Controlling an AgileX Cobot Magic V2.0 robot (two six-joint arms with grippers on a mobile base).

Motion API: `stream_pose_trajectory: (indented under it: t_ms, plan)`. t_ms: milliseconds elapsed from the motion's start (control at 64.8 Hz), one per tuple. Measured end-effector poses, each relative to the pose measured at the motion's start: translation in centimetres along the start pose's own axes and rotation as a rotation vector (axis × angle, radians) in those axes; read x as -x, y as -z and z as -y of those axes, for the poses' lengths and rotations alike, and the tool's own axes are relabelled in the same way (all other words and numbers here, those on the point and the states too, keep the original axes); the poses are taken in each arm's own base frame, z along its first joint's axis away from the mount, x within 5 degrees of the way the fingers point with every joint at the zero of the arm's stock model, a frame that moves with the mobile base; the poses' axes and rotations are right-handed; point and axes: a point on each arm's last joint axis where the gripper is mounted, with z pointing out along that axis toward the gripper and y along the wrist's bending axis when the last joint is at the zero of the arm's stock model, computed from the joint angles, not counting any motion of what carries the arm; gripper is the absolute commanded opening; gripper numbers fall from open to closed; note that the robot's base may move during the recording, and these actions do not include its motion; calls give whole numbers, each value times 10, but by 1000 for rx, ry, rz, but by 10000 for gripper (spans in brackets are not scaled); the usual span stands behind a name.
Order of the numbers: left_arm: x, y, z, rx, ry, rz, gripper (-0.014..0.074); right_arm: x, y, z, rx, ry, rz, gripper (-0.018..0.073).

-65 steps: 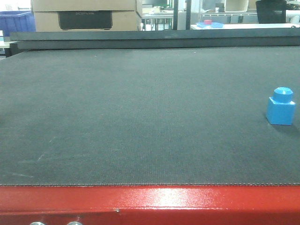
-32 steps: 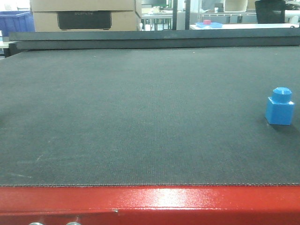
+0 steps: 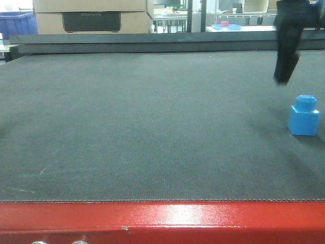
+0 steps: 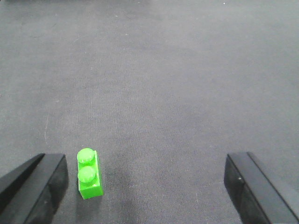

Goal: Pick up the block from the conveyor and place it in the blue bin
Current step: 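Close right gripper on blue block and left gripper on green block, then lift both held blocks up off the conveyor belt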

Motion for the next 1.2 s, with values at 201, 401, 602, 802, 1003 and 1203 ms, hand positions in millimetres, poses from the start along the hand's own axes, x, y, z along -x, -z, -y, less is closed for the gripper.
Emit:
stream_pose_trajectory:
  t_ms: [201,401,602,802,1003,1203]
  plan:
    - [0,0,0,-2,-1,-4,578,3,-43,0,-21,-18,-91,569]
    - [-1,0,0,-2,-1,-6,578,5,-56,0,-21,-21,-89,353]
    - [-1,0,0,-5,-1,-45,578,6,-56,-1,-19,-23,-81,-91]
    - [11,-12,0,-14,-3,-191,578,6,-43,-1,-16,-22,-67,-153]
    - [32,-46,-8,21,-18,-365,578,4,2,-5,15,24,54,-153]
    - [37,-95,-39,111,39,-514,578,-15,45,-18,55,117,151,-153]
